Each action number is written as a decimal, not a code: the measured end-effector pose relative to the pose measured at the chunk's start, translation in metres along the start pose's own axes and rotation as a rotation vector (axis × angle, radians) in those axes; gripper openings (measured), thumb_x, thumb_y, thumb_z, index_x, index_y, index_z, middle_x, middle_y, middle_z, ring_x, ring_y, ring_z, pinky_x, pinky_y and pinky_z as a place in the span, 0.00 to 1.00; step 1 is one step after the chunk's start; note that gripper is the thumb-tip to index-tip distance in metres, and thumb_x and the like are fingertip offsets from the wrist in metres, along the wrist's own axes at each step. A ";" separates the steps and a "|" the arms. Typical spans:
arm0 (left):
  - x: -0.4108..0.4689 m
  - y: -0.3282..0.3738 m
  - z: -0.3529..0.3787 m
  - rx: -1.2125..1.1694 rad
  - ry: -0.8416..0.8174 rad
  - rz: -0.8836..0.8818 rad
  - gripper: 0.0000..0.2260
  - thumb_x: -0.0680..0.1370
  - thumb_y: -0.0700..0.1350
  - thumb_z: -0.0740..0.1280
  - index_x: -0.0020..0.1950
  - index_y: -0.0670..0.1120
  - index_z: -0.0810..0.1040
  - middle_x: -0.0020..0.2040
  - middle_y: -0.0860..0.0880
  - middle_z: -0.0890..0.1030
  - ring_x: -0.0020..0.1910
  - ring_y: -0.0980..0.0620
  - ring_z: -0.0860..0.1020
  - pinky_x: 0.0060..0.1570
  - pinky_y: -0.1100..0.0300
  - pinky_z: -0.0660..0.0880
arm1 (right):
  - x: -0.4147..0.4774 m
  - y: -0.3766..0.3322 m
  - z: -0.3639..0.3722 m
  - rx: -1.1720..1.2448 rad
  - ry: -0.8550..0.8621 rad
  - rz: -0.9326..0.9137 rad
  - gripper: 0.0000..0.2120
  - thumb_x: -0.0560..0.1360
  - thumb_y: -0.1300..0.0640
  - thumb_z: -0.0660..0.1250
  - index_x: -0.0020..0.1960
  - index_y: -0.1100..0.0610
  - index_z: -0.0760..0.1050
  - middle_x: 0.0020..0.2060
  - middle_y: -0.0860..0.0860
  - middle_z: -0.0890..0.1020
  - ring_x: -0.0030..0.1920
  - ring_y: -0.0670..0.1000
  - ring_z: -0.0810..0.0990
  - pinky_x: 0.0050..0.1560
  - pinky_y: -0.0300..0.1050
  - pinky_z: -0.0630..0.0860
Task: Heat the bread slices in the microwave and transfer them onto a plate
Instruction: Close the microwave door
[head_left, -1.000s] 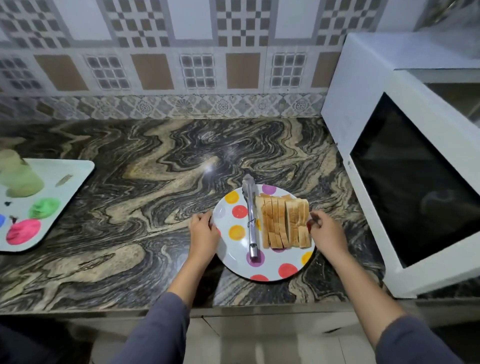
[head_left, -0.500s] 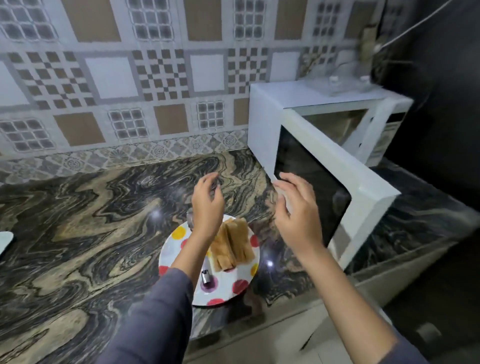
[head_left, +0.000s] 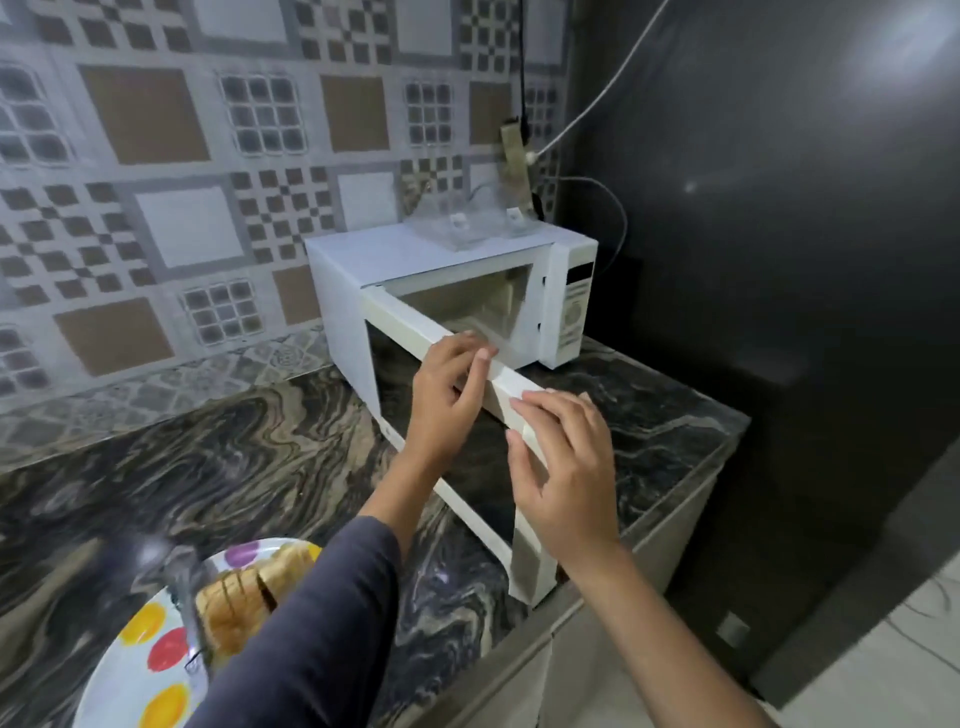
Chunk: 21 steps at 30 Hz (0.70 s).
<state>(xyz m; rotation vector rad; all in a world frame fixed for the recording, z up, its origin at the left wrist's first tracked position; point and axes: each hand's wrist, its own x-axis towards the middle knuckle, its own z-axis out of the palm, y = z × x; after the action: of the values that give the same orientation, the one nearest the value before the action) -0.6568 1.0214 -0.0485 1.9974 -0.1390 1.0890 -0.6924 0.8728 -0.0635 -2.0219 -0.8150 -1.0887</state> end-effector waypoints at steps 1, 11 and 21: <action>0.003 -0.002 0.010 0.017 0.025 0.015 0.13 0.78 0.47 0.60 0.51 0.43 0.83 0.51 0.49 0.81 0.57 0.56 0.75 0.59 0.66 0.69 | 0.003 0.013 -0.001 0.008 0.008 0.011 0.11 0.75 0.59 0.63 0.55 0.60 0.79 0.53 0.53 0.80 0.58 0.51 0.76 0.68 0.51 0.66; 0.055 -0.026 0.116 0.373 0.134 0.080 0.14 0.78 0.46 0.60 0.57 0.42 0.80 0.57 0.46 0.81 0.60 0.51 0.76 0.68 0.65 0.62 | 0.075 0.178 0.024 0.099 -0.129 0.006 0.13 0.76 0.61 0.61 0.58 0.61 0.77 0.56 0.53 0.80 0.60 0.50 0.75 0.71 0.37 0.61; 0.124 -0.105 0.177 0.673 0.252 0.160 0.12 0.78 0.41 0.64 0.60 0.42 0.78 0.58 0.45 0.81 0.60 0.46 0.77 0.68 0.57 0.66 | 0.167 0.270 0.118 0.354 -0.176 0.139 0.14 0.72 0.69 0.65 0.56 0.61 0.79 0.55 0.54 0.81 0.60 0.49 0.75 0.65 0.39 0.68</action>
<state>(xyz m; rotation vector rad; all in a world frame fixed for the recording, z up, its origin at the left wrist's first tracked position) -0.4185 0.9966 -0.0699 2.4297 0.2371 1.6365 -0.3552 0.8480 -0.0412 -1.8553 -0.8726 -0.6432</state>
